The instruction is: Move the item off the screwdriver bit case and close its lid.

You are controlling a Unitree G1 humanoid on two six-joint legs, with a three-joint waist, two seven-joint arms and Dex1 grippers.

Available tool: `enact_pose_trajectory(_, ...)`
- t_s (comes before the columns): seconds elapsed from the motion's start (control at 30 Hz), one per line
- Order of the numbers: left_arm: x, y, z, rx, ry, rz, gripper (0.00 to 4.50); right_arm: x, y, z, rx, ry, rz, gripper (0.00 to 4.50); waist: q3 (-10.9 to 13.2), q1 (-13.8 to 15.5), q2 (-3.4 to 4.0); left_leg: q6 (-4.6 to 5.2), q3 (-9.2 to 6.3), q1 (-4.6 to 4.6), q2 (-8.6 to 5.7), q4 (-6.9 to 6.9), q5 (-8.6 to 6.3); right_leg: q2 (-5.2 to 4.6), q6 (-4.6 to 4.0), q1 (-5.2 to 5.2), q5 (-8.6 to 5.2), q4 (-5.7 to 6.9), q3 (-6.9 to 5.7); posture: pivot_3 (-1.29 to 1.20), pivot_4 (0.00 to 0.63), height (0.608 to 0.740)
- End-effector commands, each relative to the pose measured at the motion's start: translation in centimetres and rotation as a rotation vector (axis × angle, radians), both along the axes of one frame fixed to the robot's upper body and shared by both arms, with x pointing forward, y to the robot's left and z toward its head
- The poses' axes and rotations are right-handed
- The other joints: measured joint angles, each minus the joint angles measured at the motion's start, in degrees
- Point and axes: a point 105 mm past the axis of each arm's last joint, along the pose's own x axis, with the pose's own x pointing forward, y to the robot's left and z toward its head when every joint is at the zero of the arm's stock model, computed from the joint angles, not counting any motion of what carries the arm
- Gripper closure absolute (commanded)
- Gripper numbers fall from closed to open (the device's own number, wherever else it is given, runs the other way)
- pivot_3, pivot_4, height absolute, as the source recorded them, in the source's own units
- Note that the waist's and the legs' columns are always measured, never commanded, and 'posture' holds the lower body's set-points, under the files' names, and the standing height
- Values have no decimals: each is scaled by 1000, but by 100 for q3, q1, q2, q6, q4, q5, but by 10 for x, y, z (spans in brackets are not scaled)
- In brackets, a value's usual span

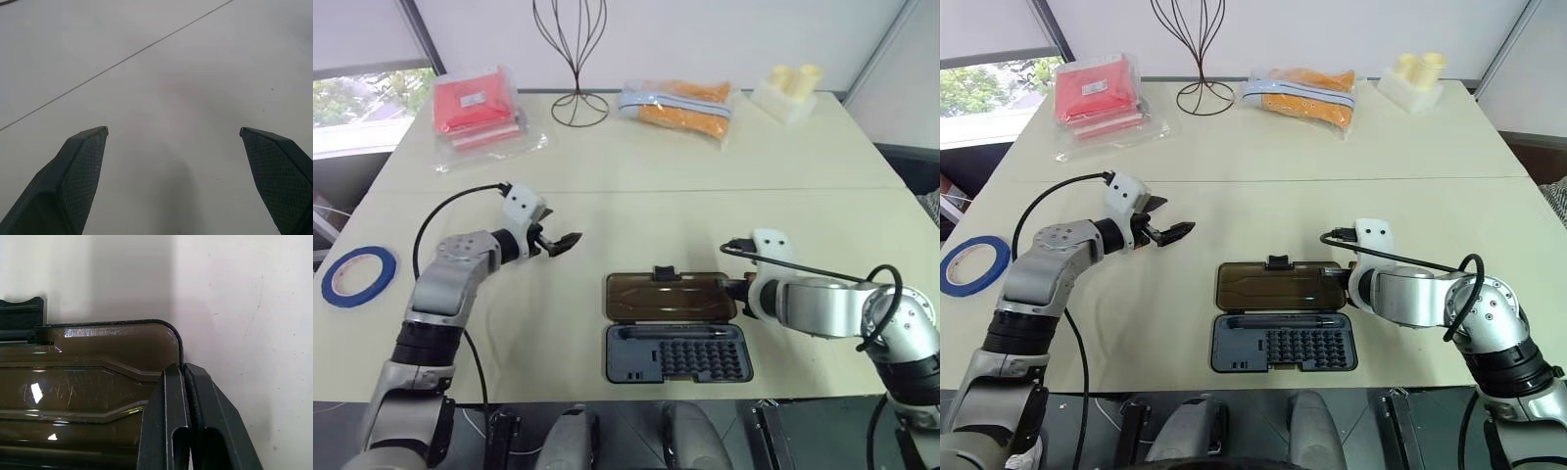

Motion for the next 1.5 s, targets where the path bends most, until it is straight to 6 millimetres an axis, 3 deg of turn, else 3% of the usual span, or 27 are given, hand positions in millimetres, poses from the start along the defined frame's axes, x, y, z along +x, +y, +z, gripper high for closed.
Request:
enact_pose_trajectory(0.03,0,0,13,9,-51,-6,0,-1,6,13,5,-41,54,4451,0,1,0,0,0,0,0,0,0,0,0,0,0,0,0,0,150,740)
enact_pose_trajectory(0.47,-1,-2,11,8,-48,-10,0,1,8,20,-40,-47,139,4451,0,13,0,1,-1,-1,1,1,0,-1,0,0,0,-4,0,0,150,740)
enact_pose_trajectory(0.57,-2,-3,10,6,-44,-14,0,3,8,21,-39,-51,142,3617,0,14,0,1,0,-1,1,1,-1,-1,0,0,0,-4,1,0,150,740)
enact_pose_trajectory(0.77,-4,-4,12,-11,-45,-25,0,8,8,28,-41,-71,132,649,0,13,0,1,0,-1,1,1,0,-1,0,0,0,-4,1,0,150,740)
enact_pose_trajectory(0.83,-10,-11,19,-63,-51,-79,0,11,8,35,-44,-93,140,74,0,12,0,1,-1,-1,1,1,0,-1,0,0,0,-4,0,0,150,740)
enact_pose_trajectory(0.97,-40,-36,38,-186,-39,-290,0,21,13,59,-32,-205,152,74,0,-3,0,1,0,-2,6,1,0,-1,0,0,0,-9,1,0,150,740)
enact_pose_trajectory(1.1,-67,-48,44,-225,20,-444,0,33,15,77,-56,-337,171,74,0,7,0,0,-1,-2,6,1,0,0,-1,0,0,-12,0,0,150,740)
enact_pose_trajectory(1.33,-99,-55,31,-211,136,-589,0,45,17,80,-128,-400,249,74,-1,-8,2,1,0,-1,3,1,-1,1,-1,0,-1,-11,1,0,150,740)
enact_pose_trajectory(1.43,-110,-56,25,-203,168,-638,853,48,20,81,-137,-417,276,0,0,2,2,1,0,0,3,1,-1,1,-2,0,-1,-10,1,0,150,740)
enact_pose_trajectory(1.5,-121,-55,20,-182,194,-698,1846,50,24,83,-130,-436,297,0,0,-6,2,1,2,-1,3,1,-1,1,-2,0,-1,-11,2,0,150,740)
